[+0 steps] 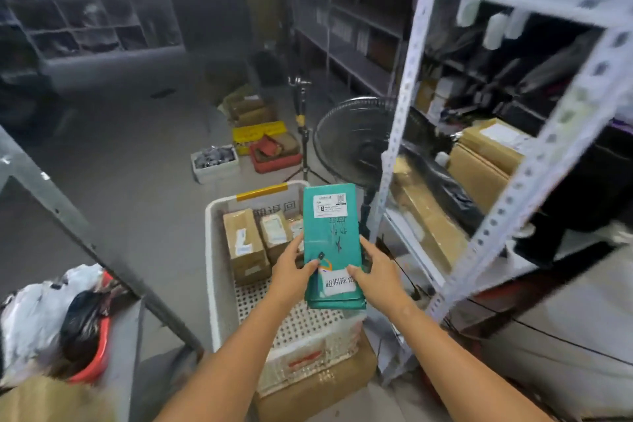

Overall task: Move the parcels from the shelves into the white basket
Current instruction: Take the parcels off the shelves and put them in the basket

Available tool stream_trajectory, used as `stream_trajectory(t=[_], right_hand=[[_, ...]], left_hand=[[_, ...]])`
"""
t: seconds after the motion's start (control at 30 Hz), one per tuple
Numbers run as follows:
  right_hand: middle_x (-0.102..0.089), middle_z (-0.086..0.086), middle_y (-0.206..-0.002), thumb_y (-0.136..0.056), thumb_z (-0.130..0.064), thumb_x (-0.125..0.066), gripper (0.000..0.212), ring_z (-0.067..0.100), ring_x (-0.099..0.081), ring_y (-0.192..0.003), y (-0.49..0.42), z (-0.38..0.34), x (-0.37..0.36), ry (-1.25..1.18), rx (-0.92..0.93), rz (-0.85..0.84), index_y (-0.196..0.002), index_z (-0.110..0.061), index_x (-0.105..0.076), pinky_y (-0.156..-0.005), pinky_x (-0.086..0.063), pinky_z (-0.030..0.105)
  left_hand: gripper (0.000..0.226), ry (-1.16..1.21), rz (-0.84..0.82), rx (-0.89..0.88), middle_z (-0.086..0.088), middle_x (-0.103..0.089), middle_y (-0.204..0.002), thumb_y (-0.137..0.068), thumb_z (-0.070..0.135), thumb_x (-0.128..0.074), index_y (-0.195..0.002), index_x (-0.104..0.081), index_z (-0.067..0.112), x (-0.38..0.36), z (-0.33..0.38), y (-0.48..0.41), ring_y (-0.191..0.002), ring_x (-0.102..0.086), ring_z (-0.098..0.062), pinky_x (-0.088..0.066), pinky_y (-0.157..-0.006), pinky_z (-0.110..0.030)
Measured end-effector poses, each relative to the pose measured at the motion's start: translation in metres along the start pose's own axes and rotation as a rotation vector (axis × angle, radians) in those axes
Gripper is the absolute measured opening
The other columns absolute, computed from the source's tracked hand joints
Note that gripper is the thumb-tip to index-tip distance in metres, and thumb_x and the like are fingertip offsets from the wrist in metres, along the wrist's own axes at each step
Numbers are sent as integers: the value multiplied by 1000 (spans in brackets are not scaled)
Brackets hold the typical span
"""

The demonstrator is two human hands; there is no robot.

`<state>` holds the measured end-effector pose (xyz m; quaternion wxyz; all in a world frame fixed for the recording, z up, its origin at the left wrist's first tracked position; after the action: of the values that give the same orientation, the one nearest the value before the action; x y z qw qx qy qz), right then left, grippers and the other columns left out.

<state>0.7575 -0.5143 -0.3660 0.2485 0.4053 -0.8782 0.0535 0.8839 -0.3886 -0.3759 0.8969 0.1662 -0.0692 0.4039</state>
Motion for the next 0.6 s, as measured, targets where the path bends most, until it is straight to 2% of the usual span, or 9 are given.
stream_trajectory(t=[0.03,0.07,0.13,0.23,0.27,0.4,0.5,0.53,0.6], right_hand=[[-56,-11,-129,-90,-9,-64,62,2,-56,-104,-20,3,-11,16,-7,-21,-144,-27,-41,-69,-49,7],[-57,-11,-130,-90,-10,-63,62,2,-57,-102,-39,8,-22,30,-18,-43,-144,-29,-40,-68,-50,8],[-60,-9,-129,-90,-11,-62,60,3,-60,-96,-79,19,-42,66,-43,-86,-142,-35,-41,-64,-53,12],[-63,-7,-125,-89,-10,-60,60,13,-65,-100,-141,39,-68,104,-66,-133,-140,-37,-43,-78,-59,36],[-64,-5,-125,-89,-8,-59,60,15,-65,-102,-161,45,-76,118,-66,-150,-139,-36,-44,-81,-58,39],[-65,-1,-126,-88,-7,-59,55,16,-64,-105,-236,75,-114,133,-71,-215,-135,-31,-48,-84,-57,40],[-64,0,-127,-87,-6,-60,54,15,-63,-104,-283,95,-150,139,-71,-243,-135,-28,-50,-83,-56,31],[-64,0,-126,-86,-4,-61,55,13,-62,-101,-297,102,-161,147,-77,-246,-135,-26,-51,-79,-54,21],[-65,1,-123,-84,0,-61,55,9,-57,-91,-324,116,-181,167,-85,-228,-133,-22,-53,-63,-40,0]], left_hand=[[61,20,7,26,5,-46,-143,-94,9,-58,-146,-34,31,5,-8,-18,-95,-52,6,-52,-61,-12],[61,43,17,56,4,-47,-142,-94,8,-58,-146,-35,31,8,-17,-36,-93,-53,6,-53,-63,-14],[60,88,39,112,2,-51,-139,-93,7,-58,-144,-37,31,12,-35,-70,-100,-58,-2,-58,-77,-30],[64,134,74,166,0,-51,-140,-92,3,-58,-144,-35,32,13,-62,-124,-111,-60,-16,-55,-89,-45],[66,146,86,187,-1,-51,-140,-92,2,-58,-146,-33,31,13,-71,-141,-114,-59,-18,-53,-91,-46],[72,204,128,260,-7,-55,-135,-92,1,-57,-149,-27,33,14,-116,-212,-110,-62,-23,-53,-90,-49],[69,198,160,302,-7,-56,-133,-93,2,-57,-147,-30,34,22,-153,-263,-108,-62,-25,-54,-87,-49],[68,197,162,312,-7,-56,-133,-93,2,-57,-147,-30,34,25,-165,-278,-108,-62,-26,-55,-87,-50],[68,202,159,316,-7,-56,-133,-93,1,-57,-147,-30,32,28,-188,-308,-108,-62,-26,-55,-87,-49]])
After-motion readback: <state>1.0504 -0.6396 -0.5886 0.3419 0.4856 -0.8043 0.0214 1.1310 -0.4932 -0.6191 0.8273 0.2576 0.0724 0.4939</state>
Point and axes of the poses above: each hand's wrist, its own y-axis away from the middle knuckle, its own x-axis out of the back of the hand, z = x × y, the point moved 5 cm from there along -y, towards the middle knuckle
